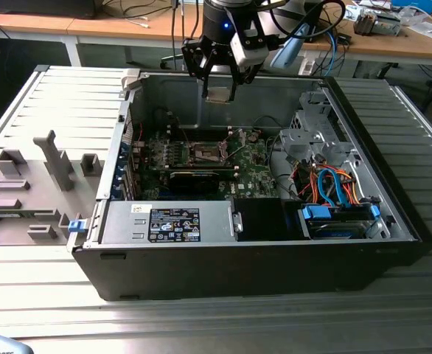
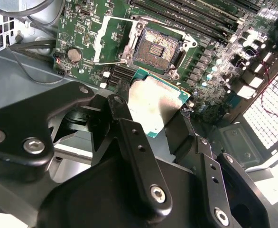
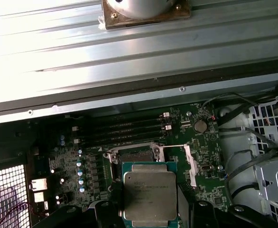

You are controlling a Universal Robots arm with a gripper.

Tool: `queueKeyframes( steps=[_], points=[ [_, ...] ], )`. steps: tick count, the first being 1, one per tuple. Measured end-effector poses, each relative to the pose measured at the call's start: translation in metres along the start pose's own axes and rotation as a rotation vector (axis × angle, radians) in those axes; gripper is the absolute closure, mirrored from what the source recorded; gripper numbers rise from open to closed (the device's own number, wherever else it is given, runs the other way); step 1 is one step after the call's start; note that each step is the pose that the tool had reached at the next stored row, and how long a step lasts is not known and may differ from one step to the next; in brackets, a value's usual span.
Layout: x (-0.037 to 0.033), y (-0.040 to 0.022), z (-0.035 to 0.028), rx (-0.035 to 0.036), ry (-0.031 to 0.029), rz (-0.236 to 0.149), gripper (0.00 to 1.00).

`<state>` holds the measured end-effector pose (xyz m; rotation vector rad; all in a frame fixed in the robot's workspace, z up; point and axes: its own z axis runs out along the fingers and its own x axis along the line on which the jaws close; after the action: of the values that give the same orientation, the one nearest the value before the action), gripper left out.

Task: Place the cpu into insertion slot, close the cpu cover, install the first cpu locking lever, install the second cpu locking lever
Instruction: 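Place the cpu into insertion slot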

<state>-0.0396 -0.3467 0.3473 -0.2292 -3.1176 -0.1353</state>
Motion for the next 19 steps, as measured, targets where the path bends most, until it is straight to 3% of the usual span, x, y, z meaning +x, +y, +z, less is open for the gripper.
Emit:
queueKeyframes(
  steps=[19],
  points=[
    [0.0000, 0.0000, 0.0000, -0.0003, -0.0012, 0.014, 0.45]
  ],
)
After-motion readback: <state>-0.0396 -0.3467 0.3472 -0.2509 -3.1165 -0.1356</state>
